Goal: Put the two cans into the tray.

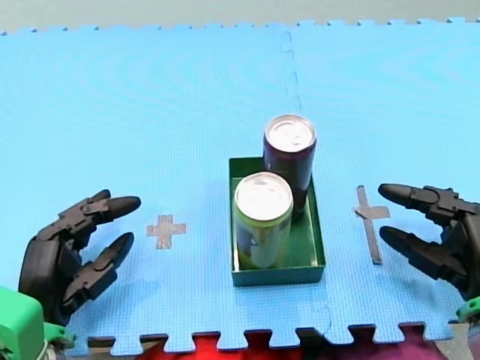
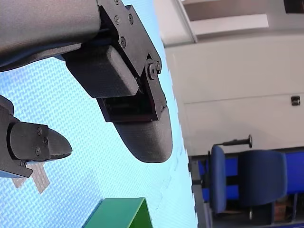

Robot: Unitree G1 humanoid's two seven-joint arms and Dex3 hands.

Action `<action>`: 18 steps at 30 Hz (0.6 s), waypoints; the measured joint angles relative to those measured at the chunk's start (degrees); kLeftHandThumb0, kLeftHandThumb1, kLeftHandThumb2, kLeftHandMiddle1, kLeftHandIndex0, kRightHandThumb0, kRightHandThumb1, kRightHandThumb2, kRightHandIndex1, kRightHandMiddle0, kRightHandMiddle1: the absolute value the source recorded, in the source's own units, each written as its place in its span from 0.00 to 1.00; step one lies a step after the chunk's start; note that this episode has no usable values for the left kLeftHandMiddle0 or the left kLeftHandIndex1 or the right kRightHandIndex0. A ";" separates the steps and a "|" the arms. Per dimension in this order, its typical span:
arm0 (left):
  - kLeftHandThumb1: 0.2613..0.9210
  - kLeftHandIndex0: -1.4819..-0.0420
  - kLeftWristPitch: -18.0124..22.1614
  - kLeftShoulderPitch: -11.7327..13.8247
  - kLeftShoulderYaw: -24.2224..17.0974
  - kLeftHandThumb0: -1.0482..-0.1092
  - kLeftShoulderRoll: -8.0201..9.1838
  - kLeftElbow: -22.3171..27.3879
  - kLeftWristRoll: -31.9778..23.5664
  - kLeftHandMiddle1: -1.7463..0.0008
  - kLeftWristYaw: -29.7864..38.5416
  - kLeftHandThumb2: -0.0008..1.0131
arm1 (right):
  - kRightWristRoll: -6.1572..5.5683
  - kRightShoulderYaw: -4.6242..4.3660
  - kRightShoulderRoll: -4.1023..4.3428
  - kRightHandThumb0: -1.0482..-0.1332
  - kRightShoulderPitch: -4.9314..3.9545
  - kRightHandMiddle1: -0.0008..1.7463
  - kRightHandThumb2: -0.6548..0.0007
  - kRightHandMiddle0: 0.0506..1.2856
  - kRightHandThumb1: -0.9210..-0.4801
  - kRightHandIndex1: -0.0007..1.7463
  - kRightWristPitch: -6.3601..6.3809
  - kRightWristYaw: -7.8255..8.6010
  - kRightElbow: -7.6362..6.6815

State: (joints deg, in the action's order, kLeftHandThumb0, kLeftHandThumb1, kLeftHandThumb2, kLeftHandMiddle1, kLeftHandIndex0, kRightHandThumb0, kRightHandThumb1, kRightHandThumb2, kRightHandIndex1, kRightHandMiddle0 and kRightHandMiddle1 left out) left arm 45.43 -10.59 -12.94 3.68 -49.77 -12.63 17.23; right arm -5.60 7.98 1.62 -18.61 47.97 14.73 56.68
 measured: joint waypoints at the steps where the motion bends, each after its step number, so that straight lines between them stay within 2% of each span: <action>1: 1.00 0.47 0.00 0.00 0.00 0.26 -0.07 0.02 0.01 0.68 0.06 0.27 | 0.18 -0.03 0.07 0.66 0.00 0.00 1.00 0.80 0.22 0.80 0.00 -0.23 0.00; 7: 1.00 0.48 -0.01 0.06 0.05 0.24 -0.42 0.41 0.04 0.69 0.44 0.28 | 0.84 -0.14 0.54 0.67 0.00 0.00 1.00 0.80 0.21 0.80 0.00 -0.86 0.02; 18: 1.00 0.48 -0.66 0.39 -0.03 0.21 -0.53 1.41 -0.01 0.70 0.95 0.31 | 0.89 -0.16 0.74 0.67 -0.23 0.00 1.00 0.79 0.19 0.79 0.04 -0.53 0.41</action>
